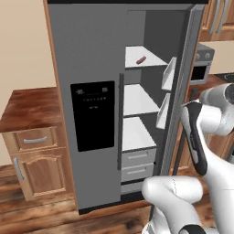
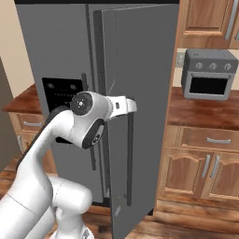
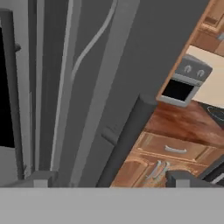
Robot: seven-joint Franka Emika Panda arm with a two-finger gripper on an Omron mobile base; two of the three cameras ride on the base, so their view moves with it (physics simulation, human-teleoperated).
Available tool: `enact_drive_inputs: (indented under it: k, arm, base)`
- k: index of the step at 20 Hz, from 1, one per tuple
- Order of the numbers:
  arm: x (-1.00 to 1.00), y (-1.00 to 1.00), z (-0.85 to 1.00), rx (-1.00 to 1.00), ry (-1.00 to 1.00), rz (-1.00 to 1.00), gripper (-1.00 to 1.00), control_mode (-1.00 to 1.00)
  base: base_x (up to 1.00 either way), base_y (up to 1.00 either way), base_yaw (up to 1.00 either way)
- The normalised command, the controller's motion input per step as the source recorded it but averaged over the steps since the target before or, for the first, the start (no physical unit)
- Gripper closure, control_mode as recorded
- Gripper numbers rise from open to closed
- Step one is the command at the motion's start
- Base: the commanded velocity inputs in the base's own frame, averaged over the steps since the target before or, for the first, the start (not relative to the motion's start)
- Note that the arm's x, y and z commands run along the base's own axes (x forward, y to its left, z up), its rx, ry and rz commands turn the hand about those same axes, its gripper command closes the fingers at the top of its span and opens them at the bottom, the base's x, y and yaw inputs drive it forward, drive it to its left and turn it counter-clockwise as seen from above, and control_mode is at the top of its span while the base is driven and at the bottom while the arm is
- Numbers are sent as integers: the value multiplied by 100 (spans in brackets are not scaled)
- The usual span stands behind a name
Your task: Move the hot dog bun to the plate on the dining table and place the condiment next to that plate. Then navigate to the fridge and take the sausage and place it on the plate as well.
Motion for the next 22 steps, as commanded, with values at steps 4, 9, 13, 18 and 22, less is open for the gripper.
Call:
enact_drive_inputs:
  k: [4,9,13,18,22]
  arm:
    - [-25,72,34,-24,25,0,-100,-100]
    - [5,82,14,-25,28,0,-100,-100]
    - [44,71,0,-23,29,1,-100,-100]
    - [65,29,-20,-19,10,2,-100,-100]
    - [75,1,-29,-16,0,0,-100,-100]
  base:
    - [0,0,0]
    - [0,0,0]
    - [0,0,0]
    - [0,0,0]
    - [0,0,0]
